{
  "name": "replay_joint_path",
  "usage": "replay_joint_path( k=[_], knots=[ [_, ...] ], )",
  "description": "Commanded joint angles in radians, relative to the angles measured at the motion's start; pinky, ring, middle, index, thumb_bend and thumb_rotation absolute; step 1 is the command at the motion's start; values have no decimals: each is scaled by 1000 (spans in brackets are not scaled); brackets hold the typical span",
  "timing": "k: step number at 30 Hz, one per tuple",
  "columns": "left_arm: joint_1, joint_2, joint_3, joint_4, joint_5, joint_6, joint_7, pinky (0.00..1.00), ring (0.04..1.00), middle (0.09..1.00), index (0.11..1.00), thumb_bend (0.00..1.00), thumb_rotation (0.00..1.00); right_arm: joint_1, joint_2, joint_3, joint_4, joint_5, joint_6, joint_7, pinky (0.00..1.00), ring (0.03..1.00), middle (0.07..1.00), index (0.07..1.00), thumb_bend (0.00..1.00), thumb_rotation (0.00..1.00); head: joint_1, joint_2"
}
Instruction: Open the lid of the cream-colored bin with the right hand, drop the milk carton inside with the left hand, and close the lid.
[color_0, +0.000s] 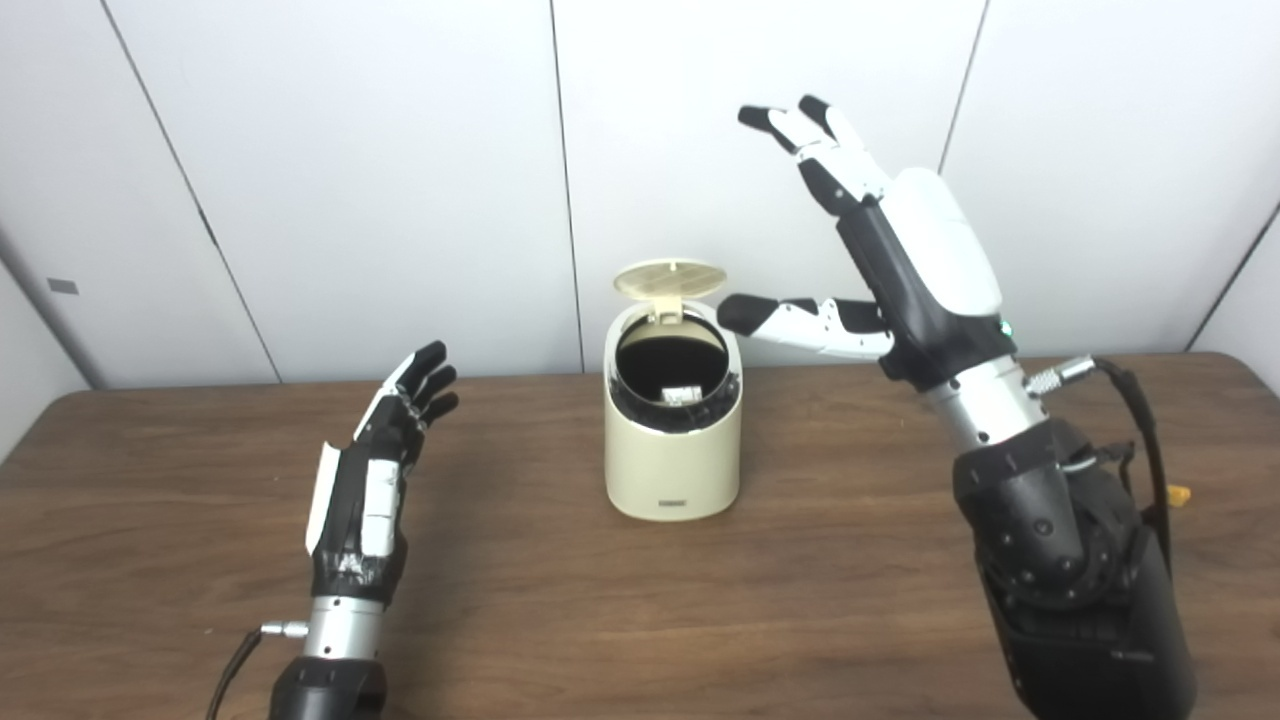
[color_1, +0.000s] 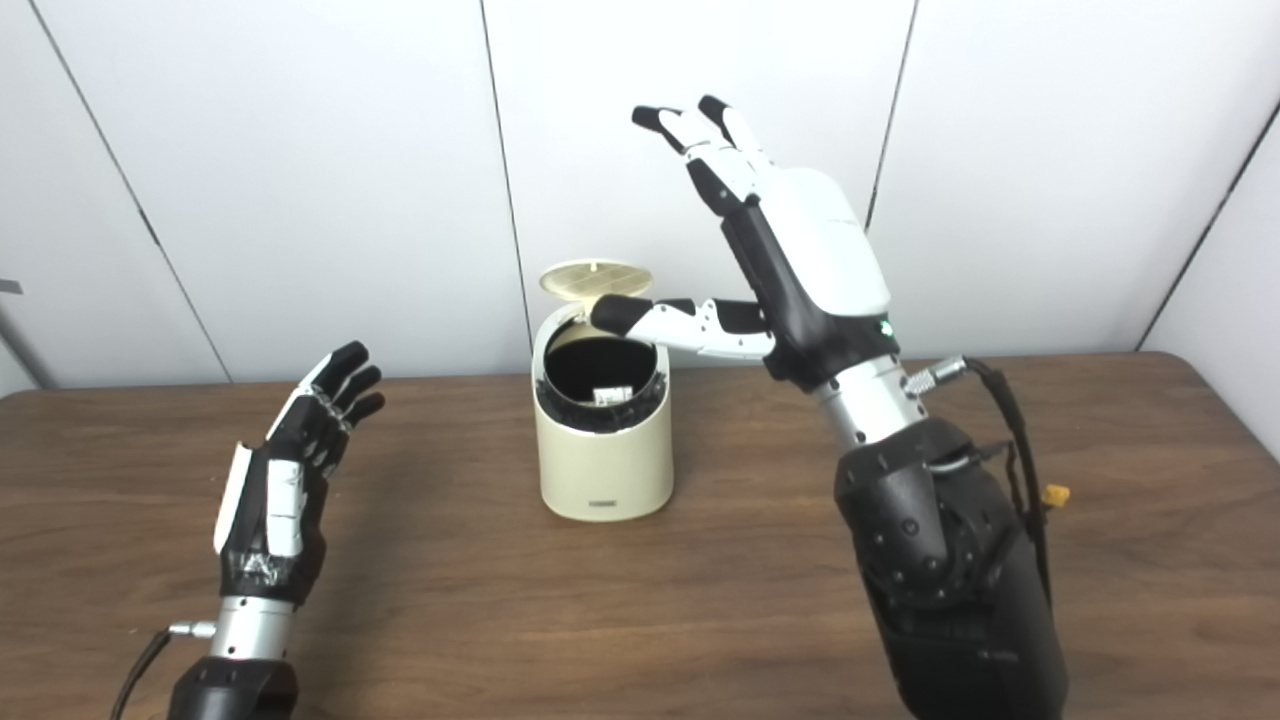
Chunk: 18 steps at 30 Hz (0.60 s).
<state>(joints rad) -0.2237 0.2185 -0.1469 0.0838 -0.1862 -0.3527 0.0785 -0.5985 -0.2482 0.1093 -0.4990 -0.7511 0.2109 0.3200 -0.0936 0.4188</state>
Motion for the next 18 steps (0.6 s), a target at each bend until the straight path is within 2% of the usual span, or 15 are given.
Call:
replay_joint_path(
  k=[1, 7, 11, 15, 18],
  knots=[
    [-14, -2, 22, -29, -10, 14, -40, 920, 947, 961, 954, 739, 999, -86, -20, 4, -10, -13, 17, 36, 907, 989, 944, 935, 841, 953, 0, 1],
    [24, -25, 61, -16, 9, 19, -107, 913, 955, 966, 970, 729, 1000, -203, -52, 30, 57, 3, 98, 158, 955, 1000, 931, 909, 893, 917, -2, -1],
    [41, -41, 81, -20, 4, 32, -132, 932, 966, 974, 971, 710, 1000, -253, -57, 58, 112, -14, 144, 212, 960, 970, 898, 876, 865, 903, 1, -1],
    [52, -57, 98, -35, 19, 39, -142, 933, 964, 970, 967, 693, 1000, -279, -64, 85, 181, -23, 152, 221, 865, 925, 878, 840, 876, 910, 1, 1],
    [57, -68, 108, -45, 30, 50, -146, 943, 966, 969, 964, 693, 1000, -287, -79, 101, 212, -26, 150, 235, 899, 951, 883, 841, 846, 911, 0, 3]
  ],
)
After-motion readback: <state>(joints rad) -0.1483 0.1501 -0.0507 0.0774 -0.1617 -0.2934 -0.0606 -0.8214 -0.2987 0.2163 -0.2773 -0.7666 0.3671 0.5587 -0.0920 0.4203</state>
